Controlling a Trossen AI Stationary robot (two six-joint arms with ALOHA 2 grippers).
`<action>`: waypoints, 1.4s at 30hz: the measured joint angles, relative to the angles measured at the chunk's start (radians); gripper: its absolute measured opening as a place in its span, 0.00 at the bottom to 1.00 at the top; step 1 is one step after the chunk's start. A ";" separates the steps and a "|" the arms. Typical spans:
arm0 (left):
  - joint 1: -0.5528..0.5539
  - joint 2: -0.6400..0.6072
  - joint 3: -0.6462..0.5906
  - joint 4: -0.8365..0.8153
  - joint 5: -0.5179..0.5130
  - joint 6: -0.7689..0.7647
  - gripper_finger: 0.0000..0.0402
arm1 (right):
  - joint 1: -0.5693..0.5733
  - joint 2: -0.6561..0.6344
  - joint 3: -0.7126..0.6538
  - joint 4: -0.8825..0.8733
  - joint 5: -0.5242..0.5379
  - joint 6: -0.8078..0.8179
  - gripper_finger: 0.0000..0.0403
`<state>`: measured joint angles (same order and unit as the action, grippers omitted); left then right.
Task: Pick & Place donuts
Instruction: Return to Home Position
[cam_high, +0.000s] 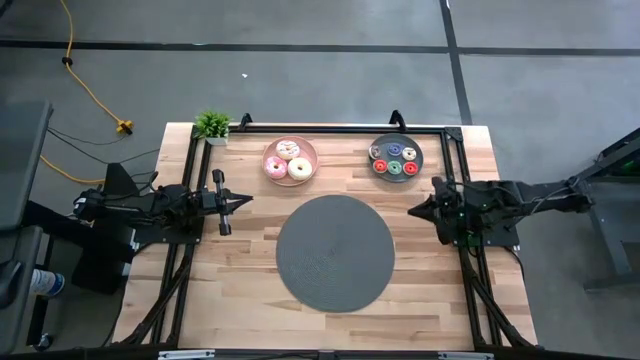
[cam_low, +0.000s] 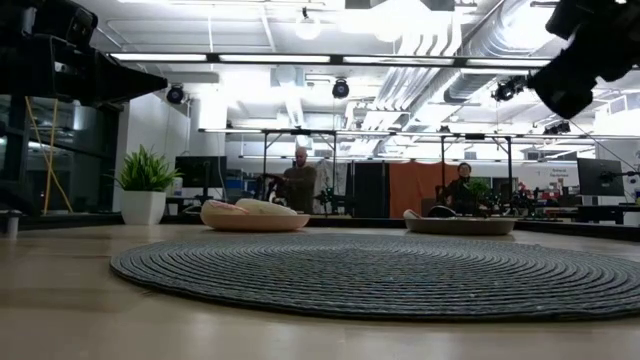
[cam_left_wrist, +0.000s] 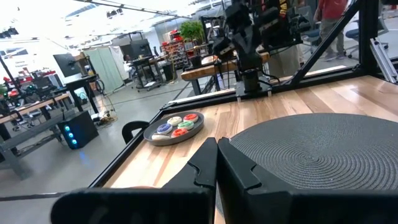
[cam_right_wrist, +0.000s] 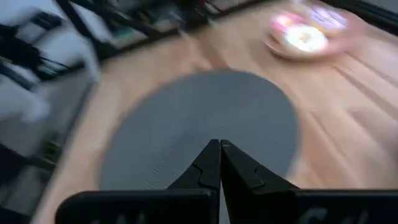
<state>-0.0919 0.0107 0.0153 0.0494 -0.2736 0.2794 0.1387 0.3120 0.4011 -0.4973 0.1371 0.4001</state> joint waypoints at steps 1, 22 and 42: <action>0.000 0.000 0.000 0.000 0.000 0.000 0.00 | 0.000 -0.019 -0.025 0.049 -0.028 -0.003 0.00; 0.000 0.000 0.000 0.000 0.000 0.000 0.00 | -0.001 -0.059 -0.370 0.882 -0.072 -0.241 0.00; 0.000 0.000 0.000 0.000 0.000 0.000 0.00 | -0.169 -0.072 -0.391 0.740 -0.164 -0.276 0.00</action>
<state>-0.0919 0.0109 0.0154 0.0497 -0.2733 0.2794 -0.0304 0.2399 0.0101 0.2427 -0.0268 0.1238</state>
